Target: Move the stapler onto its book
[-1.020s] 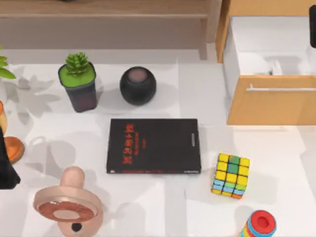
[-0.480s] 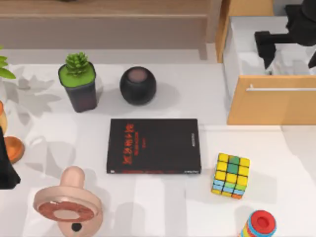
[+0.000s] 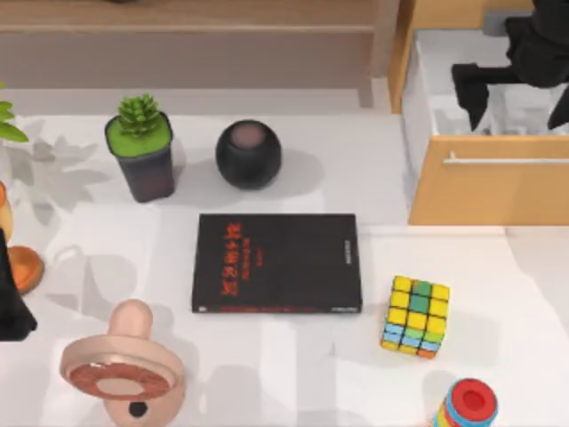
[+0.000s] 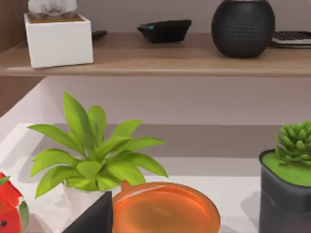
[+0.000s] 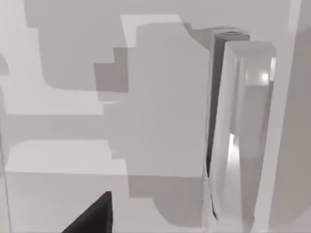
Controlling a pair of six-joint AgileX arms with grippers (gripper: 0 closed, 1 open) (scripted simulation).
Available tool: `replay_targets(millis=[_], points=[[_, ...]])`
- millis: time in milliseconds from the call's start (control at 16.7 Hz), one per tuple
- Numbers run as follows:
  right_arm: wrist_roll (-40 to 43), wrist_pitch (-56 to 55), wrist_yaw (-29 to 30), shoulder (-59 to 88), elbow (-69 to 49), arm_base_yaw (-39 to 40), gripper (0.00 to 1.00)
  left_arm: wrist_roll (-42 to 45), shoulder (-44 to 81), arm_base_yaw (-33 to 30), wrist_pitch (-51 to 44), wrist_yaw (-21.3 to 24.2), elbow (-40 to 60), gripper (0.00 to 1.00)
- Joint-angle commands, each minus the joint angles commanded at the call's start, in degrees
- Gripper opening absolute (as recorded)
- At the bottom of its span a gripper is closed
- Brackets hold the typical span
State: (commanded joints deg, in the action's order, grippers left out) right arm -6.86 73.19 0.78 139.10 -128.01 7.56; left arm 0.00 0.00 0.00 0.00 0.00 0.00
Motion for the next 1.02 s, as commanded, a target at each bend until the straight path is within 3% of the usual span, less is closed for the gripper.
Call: replay_targets(millis=[1020], points=[[0.0,-9.0,0.1,1.6,7.3,0.1,1.00,0.0,0.0,0.0,0.0,0.0,0.0,1.00]])
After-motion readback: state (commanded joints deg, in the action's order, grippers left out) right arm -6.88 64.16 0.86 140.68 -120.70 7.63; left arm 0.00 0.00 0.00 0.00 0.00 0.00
